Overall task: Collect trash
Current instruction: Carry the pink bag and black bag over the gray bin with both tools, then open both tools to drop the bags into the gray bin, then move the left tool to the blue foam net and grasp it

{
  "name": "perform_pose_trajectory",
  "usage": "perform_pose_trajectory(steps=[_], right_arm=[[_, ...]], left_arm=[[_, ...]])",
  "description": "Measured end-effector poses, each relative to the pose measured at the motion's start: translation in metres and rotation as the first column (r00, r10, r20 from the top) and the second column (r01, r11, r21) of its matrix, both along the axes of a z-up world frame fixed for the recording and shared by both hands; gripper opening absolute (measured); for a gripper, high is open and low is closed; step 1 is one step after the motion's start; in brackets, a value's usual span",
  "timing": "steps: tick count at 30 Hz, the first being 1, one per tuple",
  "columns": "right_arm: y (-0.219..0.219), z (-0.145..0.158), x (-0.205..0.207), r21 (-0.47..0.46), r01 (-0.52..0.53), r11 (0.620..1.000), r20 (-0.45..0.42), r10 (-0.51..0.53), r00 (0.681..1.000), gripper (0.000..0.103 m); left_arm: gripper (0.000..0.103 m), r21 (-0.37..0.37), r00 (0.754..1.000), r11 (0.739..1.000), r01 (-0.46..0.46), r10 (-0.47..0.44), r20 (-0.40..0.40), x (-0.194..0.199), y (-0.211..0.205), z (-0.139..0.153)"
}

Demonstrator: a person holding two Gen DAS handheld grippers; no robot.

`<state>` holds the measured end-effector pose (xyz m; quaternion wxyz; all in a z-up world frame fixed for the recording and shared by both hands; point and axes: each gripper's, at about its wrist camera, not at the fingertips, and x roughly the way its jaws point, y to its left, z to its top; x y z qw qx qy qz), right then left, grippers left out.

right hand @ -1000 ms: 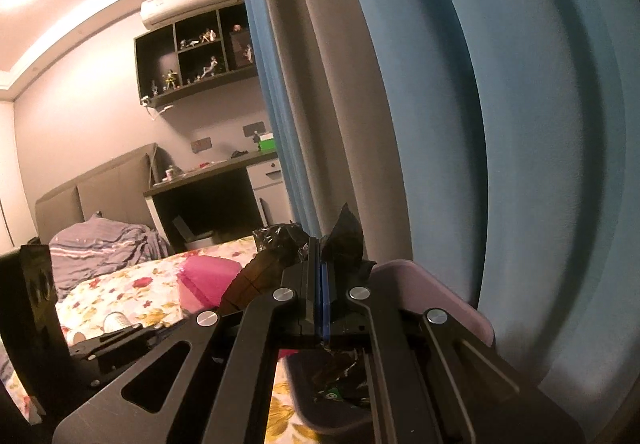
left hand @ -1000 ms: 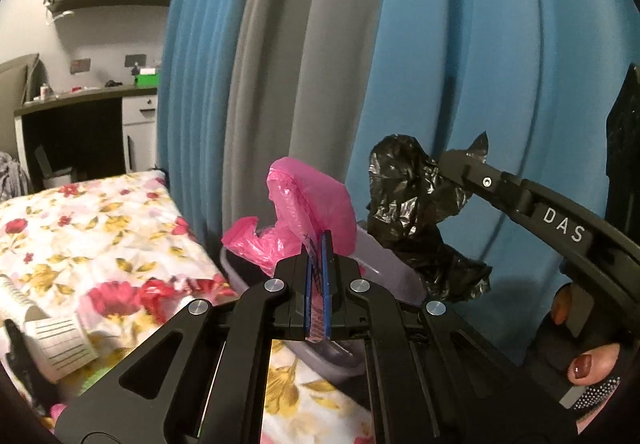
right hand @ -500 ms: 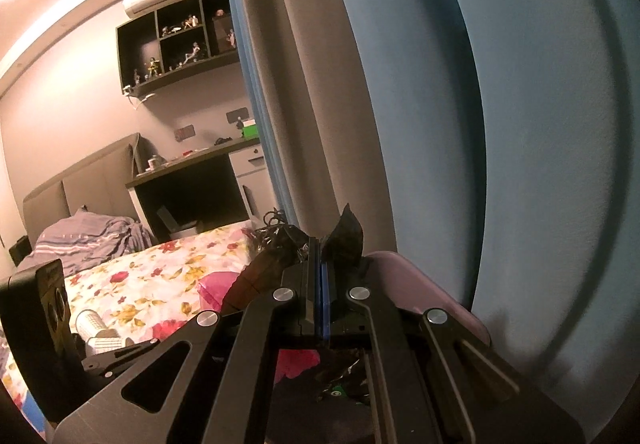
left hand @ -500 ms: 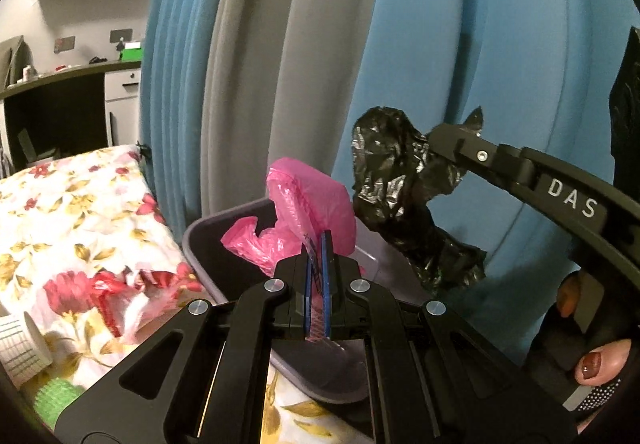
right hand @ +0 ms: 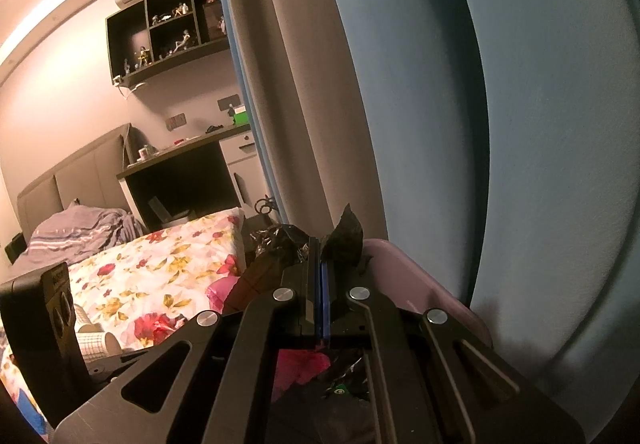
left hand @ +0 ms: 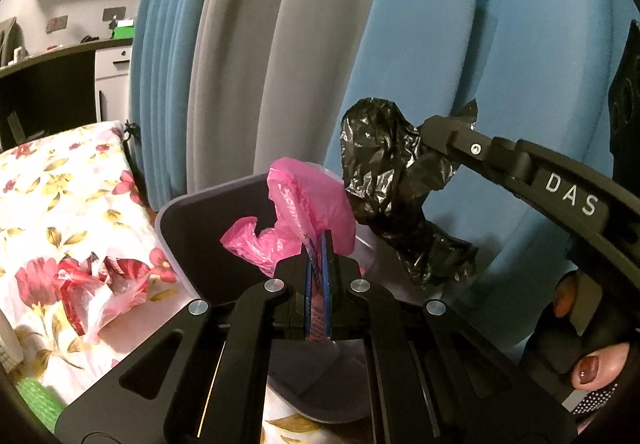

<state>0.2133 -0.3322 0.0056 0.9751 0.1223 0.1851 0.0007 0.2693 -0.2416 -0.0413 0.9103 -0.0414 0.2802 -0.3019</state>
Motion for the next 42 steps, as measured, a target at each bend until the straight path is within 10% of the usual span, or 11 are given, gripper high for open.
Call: perform_pose_trajectory(steps=[6,9,14,24,42], right_arm=[[-0.003,-0.002,0.005,0.015,-0.01,1.0,-0.007,0.01,1.0,0.002],[-0.008,-0.006,0.006,0.033,-0.008,0.999,-0.016,0.009,1.0,0.004],[-0.014,-0.007,0.004,0.053,0.002,0.999,-0.015,-0.002,1.0,0.037],[0.009,0.004,-0.036,-0.065,0.069,0.995,0.039,-0.067,0.997,0.083],[0.077,0.011,-0.112,-0.139,0.057,0.989,0.115,-0.041,0.993,0.091]], left_arm=[[0.027,-0.015,1.0,1.0,0.0,0.0,-0.022,0.004,0.004,-0.003],[0.072,-0.038,0.998,0.998,-0.056,0.056,-0.01,0.002,0.017,-0.002],[0.091,-0.046,0.986,0.985,-0.165,0.165,-0.01,0.0,0.043,0.001],[0.097,-0.038,0.951,0.951,-0.308,0.309,0.03,-0.038,0.092,0.02],[0.097,-0.02,0.885,0.89,-0.455,0.455,0.097,-0.151,0.184,0.035]])
